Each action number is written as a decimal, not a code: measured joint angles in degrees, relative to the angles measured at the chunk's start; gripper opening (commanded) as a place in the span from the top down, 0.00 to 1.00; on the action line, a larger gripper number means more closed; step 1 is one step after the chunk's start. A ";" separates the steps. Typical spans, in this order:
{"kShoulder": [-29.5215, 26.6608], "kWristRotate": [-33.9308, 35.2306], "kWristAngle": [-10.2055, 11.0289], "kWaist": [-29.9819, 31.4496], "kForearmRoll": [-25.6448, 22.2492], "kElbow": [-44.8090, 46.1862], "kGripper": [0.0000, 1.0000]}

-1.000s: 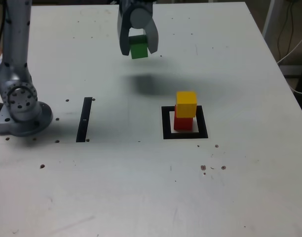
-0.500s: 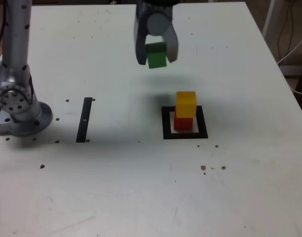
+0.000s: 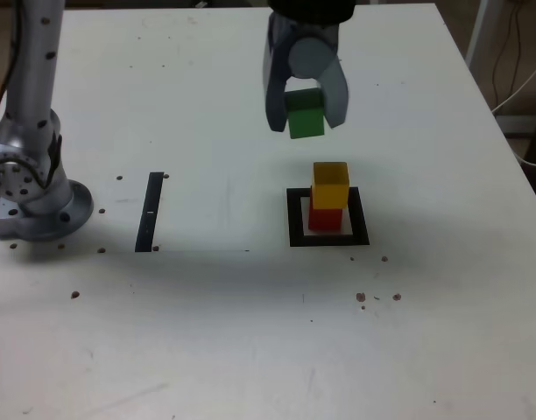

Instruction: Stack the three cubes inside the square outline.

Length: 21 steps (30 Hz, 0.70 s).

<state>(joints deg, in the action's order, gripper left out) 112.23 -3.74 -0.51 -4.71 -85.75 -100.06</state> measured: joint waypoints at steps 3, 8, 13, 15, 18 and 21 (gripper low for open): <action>1.38 0.99 0.00 2.04 -0.42 -1.70 0.69; 2.54 2.43 -0.06 4.23 -0.76 -3.14 0.69; 4.22 3.25 -0.25 6.16 -0.96 -4.25 0.69; 4.68 3.53 -0.25 6.56 -0.96 -4.53 0.69; 5.27 3.79 -0.25 7.17 -0.96 -4.82 0.69; 5.81 3.86 -0.25 7.27 -0.96 -4.97 0.69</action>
<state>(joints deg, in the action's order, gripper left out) 118.04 0.12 -0.76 2.56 -86.71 -105.03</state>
